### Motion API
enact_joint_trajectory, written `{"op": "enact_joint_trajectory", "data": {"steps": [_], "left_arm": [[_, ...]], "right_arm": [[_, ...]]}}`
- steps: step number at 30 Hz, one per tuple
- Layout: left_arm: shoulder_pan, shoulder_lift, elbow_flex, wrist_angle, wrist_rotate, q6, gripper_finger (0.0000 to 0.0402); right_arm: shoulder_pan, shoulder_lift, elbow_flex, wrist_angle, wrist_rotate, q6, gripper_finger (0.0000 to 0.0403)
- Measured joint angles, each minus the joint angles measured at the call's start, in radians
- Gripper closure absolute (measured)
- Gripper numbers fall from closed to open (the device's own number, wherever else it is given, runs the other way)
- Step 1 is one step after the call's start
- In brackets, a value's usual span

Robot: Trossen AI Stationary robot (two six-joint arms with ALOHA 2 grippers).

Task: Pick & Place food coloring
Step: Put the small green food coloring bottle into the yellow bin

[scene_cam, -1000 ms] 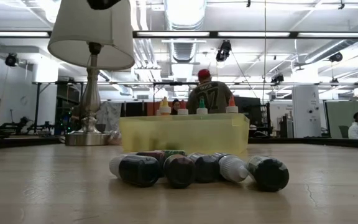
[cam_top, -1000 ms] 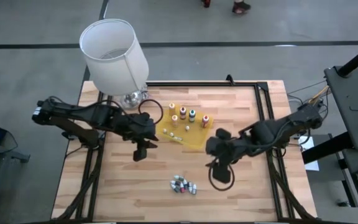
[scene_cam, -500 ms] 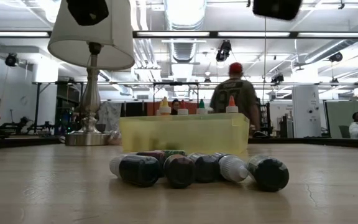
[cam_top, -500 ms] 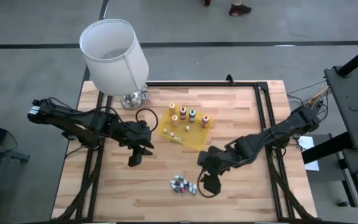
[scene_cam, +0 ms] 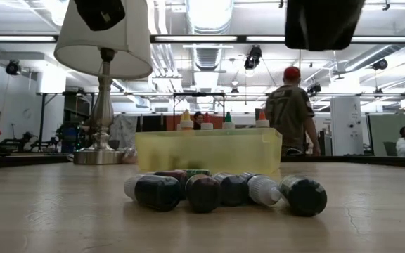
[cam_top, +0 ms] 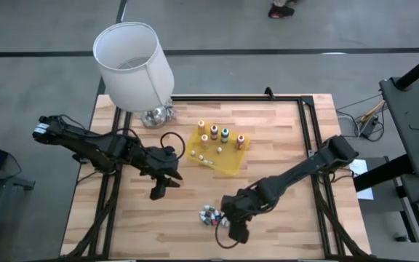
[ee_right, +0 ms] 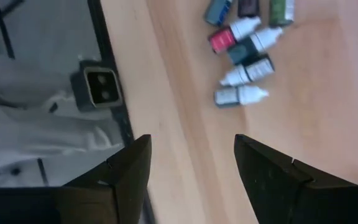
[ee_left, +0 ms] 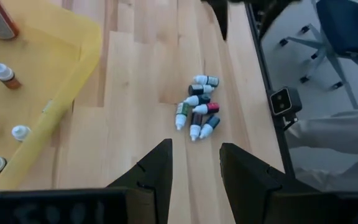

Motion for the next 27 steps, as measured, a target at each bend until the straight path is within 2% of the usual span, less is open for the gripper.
{"op": "enact_joint_trajectory", "data": {"steps": [13, 17, 22, 27], "left_arm": [[0.000, 0.000, 0.000, 0.047, 0.000, 0.001, 0.0296], [0.000, 0.000, 0.000, 0.048, -0.001, 0.002, 0.0296], [0.000, 0.001, 0.000, 0.048, -0.001, 0.001, 0.0296], [0.000, 0.001, 0.000, 0.048, -0.003, 0.000, 0.0296]], "right_arm": [[0.002, 0.230, 0.194, -0.047, 0.004, 0.616, 0.0181], [0.002, 0.286, 0.258, -0.199, 0.009, 0.708, 0.0181], [0.002, 0.310, 0.332, -0.431, 0.045, 0.737, 0.0181], [0.009, 0.310, 0.378, -0.513, 0.161, 0.828, 0.0181]]}}
